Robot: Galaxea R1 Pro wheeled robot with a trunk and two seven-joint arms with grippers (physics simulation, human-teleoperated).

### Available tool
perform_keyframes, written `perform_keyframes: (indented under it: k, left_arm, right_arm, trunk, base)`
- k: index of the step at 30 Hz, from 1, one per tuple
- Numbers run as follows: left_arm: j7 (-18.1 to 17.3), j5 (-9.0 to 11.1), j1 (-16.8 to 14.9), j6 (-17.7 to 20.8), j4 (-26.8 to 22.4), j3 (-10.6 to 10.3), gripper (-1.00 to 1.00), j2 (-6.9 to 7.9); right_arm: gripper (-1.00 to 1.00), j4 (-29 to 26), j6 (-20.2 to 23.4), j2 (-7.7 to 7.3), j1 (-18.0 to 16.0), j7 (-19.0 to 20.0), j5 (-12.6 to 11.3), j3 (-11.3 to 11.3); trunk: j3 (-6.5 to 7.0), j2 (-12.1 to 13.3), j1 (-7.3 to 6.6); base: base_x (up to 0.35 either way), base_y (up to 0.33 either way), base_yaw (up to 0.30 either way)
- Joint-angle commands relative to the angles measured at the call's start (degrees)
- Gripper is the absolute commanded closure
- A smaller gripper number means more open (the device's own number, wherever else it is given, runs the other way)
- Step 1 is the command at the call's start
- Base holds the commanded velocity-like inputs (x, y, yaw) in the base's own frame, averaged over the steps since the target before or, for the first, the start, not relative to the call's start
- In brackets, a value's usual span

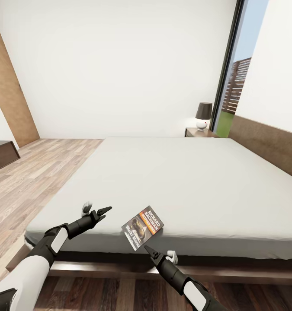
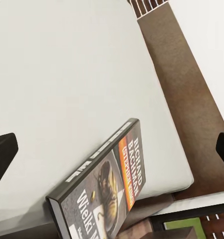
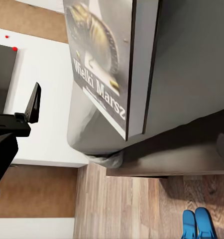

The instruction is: In the bedroom, move the book from the bed onto either nightstand, and place the two sandals side by side next to the bed.

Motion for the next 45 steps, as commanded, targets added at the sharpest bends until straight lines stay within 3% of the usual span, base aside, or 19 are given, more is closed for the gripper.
perform_keyframes:
  k: [1,45]
  left_arm:
    - [-0.1,0.2,0.0,0.4,0.0,0.1,-1.00,0.00]
    - [-0.1,0.2,0.0,0.4,0.1,0.1,-1.00,0.00]
  right_arm:
    - [-1.00,0.0,0.5,-0.02,0.0,0.1,-0.6,0.2]
    - [-1.00,-0.1,0.4,-0.20,0.0,0.1,-0.6,0.2]
  trunk:
    - [-0.03,0.0,-0.01]
    - [0.23,0.0,-0.01]
  base:
    - [0.000,0.000,0.108]
    - [0.000,0.000,0.101]
